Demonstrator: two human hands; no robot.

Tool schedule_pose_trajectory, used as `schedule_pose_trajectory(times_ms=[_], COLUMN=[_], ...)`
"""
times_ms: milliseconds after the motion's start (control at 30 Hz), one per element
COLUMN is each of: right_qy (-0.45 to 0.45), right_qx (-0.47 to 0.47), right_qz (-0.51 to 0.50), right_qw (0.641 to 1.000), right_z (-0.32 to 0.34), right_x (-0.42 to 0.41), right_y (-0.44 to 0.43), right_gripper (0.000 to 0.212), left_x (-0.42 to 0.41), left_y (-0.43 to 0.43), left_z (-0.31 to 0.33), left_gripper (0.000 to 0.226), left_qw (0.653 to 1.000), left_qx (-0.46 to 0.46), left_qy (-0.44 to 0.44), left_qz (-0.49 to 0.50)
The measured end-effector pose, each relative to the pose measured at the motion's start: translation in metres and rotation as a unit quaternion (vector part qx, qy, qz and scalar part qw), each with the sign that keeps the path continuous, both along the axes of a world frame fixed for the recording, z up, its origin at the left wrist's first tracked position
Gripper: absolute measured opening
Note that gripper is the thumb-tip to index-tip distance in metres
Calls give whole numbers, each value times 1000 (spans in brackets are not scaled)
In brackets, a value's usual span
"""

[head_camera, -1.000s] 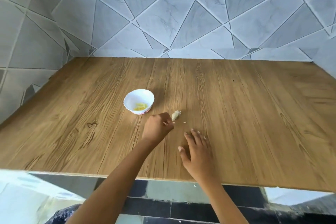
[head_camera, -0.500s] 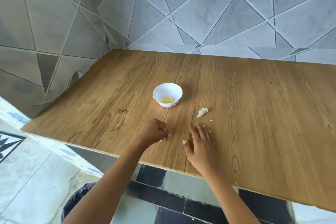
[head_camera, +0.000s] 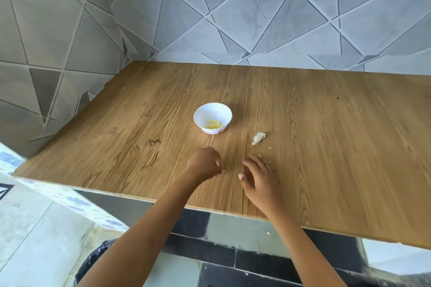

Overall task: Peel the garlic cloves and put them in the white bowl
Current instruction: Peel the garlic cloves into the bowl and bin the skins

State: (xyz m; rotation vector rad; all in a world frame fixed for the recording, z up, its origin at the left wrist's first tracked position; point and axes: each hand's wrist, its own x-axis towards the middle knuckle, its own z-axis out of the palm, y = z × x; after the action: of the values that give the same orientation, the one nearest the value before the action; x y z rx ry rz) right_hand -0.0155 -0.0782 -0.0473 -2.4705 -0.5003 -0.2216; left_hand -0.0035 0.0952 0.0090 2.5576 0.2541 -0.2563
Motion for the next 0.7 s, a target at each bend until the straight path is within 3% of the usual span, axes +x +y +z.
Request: schedule_pose_trajectory(times_ms=[100,167,267,400,600,700], right_qy=[125,212,284,341,369,325], right_qx=[158,237,332,386,389,348], right_qz=[41,53,27,8,27,22], right_qw=[979,947,899,857,844,879], right_z=[17,28,35,40,44,39], right_x=[-2,0,1,2,1,3], right_y=[2,11,20,23,29,35], right_gripper=[28,19,11,7,9,9], left_x=[-15,-20,-21,-22,-22,-21], left_y=[10,14,16,20,22,18], left_z=[5,5,4,5,10,13], left_gripper=[7,6,4,5,9,12], left_qw=[952,926,923,930,933,945], left_qx=[-302,-374,-382,-368,-360,-326], left_qy=[17,8,-2,6,5,-12], left_qz=[41,47,43,16,9,19])
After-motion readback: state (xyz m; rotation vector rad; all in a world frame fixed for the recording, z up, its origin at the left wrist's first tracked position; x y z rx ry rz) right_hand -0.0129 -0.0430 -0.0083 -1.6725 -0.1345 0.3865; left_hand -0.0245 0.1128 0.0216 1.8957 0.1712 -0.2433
